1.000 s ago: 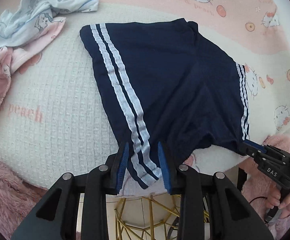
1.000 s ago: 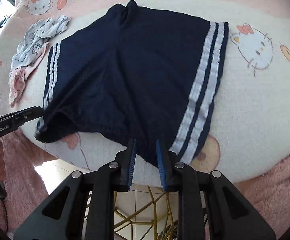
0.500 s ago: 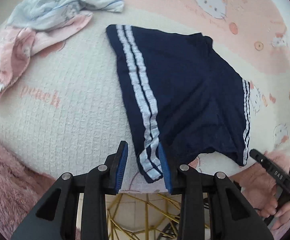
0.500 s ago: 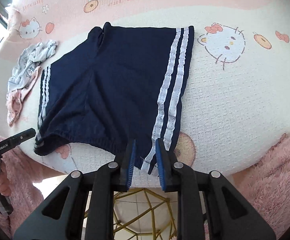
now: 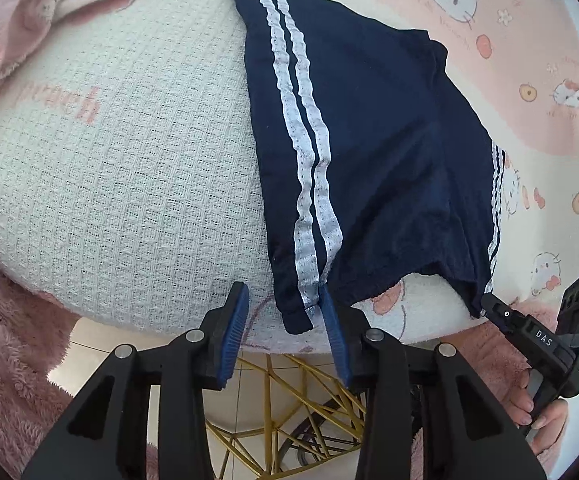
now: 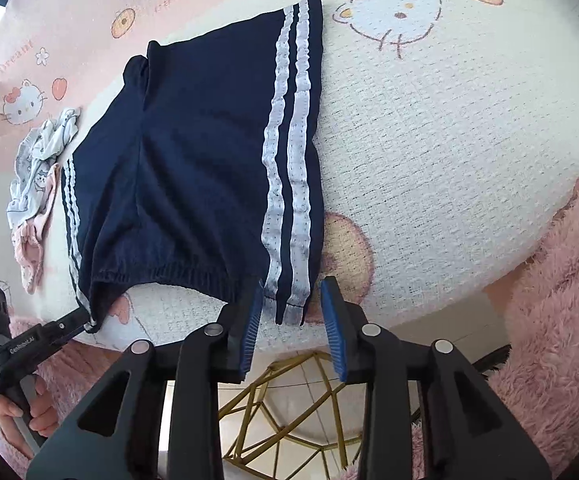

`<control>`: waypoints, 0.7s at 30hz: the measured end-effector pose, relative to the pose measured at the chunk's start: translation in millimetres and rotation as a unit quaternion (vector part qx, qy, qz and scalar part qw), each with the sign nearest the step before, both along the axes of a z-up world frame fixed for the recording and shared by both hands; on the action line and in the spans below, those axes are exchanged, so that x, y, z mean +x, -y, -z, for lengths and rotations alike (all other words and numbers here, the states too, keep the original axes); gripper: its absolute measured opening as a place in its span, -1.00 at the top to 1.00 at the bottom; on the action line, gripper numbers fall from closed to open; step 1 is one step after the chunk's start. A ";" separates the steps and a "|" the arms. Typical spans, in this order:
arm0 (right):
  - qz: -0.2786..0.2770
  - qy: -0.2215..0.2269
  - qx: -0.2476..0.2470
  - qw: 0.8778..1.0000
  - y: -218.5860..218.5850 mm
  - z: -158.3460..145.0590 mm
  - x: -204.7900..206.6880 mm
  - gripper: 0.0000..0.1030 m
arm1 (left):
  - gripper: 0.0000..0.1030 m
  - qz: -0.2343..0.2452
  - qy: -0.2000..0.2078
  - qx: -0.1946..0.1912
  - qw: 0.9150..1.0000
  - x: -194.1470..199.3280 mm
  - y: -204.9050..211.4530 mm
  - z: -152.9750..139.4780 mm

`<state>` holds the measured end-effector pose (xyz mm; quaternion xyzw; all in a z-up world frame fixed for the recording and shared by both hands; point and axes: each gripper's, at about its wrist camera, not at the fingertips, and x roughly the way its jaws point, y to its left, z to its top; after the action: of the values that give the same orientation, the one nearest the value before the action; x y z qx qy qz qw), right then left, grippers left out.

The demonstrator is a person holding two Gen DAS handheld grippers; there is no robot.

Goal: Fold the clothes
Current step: 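Lift the shorts by the hems with both grippers and hold them up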

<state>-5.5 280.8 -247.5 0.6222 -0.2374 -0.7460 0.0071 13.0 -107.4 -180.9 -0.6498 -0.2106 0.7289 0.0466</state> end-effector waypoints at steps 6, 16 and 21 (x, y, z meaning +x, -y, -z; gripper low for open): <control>-0.017 -0.009 -0.022 1.000 4.2 0.0 0.8 0.46 | 0.34 0.021 -0.011 0.006 1.000 4.2 -12.9 -4.3; -0.048 -0.037 0.076 0.995 24.1 -11.7 -5.6 0.85 | 0.74 0.081 -0.039 -0.076 0.993 7.8 -25.1 -14.5; -0.071 -0.065 0.106 0.990 32.2 -32.6 6.6 0.85 | 0.74 0.107 -0.067 -0.100 0.987 13.8 -20.3 -42.7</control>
<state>1.1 248.6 -214.9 0.5851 -0.1116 -0.8032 0.0091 26.8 -87.1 -138.2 -0.6200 -0.0625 0.7786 0.0733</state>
